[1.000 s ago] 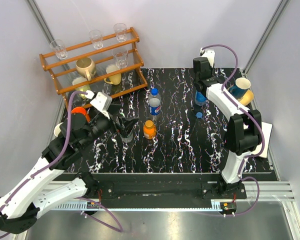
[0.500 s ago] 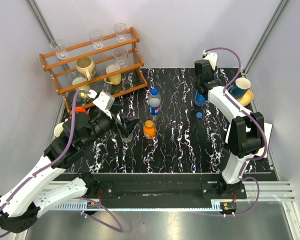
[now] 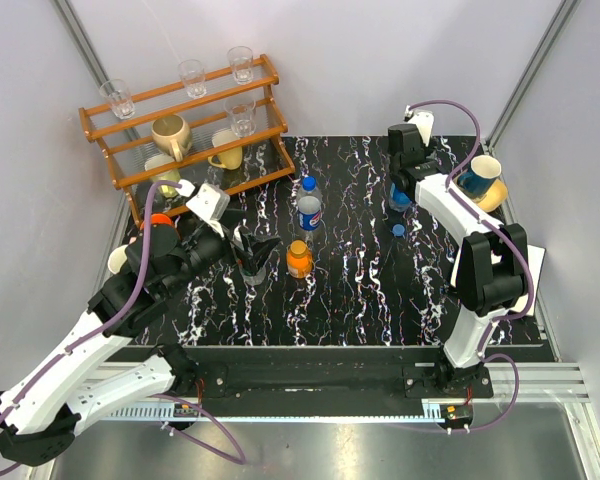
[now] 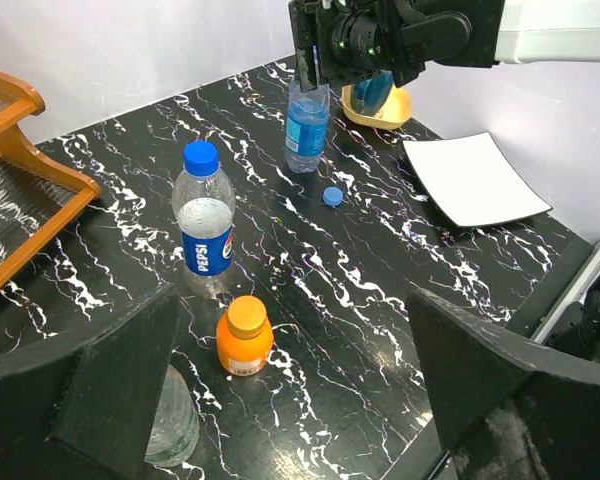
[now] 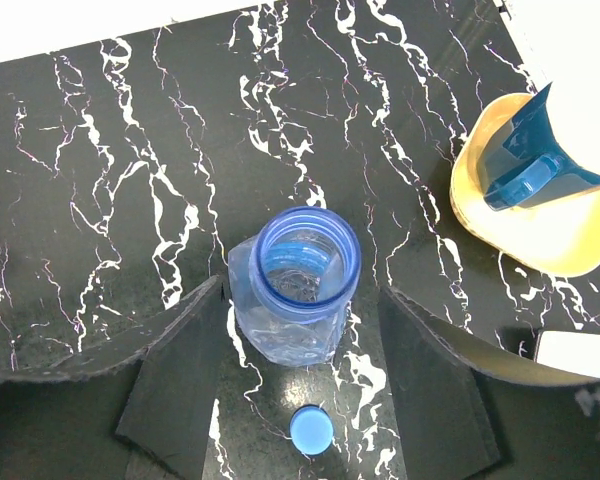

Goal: Unscrew the bottle caps

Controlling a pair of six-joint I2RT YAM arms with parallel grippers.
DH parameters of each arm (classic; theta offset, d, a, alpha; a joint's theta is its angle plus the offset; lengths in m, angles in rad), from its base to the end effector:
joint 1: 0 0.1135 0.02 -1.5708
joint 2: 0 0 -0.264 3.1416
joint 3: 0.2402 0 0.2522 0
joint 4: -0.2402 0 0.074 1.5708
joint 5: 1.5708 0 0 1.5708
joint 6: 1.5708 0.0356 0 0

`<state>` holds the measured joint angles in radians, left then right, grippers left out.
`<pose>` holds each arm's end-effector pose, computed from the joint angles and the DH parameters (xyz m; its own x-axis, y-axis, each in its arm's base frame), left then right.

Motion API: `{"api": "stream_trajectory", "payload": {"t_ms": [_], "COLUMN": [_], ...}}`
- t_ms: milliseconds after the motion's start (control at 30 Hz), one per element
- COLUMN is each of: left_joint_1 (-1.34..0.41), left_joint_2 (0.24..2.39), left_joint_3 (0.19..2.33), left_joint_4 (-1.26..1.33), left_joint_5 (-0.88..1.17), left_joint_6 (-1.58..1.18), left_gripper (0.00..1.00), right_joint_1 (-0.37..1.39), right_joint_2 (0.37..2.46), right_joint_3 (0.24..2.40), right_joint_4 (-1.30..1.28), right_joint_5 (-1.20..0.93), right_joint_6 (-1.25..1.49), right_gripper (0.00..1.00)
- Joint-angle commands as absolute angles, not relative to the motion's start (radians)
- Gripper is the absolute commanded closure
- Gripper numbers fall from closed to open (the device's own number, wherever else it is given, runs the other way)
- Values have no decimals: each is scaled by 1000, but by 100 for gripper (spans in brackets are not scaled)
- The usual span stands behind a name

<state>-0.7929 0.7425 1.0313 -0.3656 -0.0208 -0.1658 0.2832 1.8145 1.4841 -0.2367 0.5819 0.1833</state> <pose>0.1075 -0.1081 0.4109 -0.1682 -0.0643 -0.9836 0.6792 0.7156 -0.1630 0.4110 0.0992 0.2913 -0.4686 0.0222 -0.8832 0.3022 0.9434 -0.1366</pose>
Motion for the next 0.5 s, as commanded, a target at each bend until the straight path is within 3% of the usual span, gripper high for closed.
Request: {"api": "stream_trajectory", "payload": {"t_ms": [0,333,467], "left_joint_1": [-788,-788,-790], "left_joint_2": [742,742,736], "left_joint_3": [1028,1025,1023], "left_joint_4": [-322,-324,-324], "left_joint_5": [18,21,23], "left_joint_6": [-173,-176,-179], "left_gripper": [1,1,1], "right_joint_1": [281,281,281], "right_joint_2": [1770,1761,1758], "right_joint_3": [1489,1490,1480], "right_joint_4": [-242,-247,-242], "right_joint_5": [575,571,568], "right_joint_6": [195,196,196], "right_gripper": [30,28,36]}}
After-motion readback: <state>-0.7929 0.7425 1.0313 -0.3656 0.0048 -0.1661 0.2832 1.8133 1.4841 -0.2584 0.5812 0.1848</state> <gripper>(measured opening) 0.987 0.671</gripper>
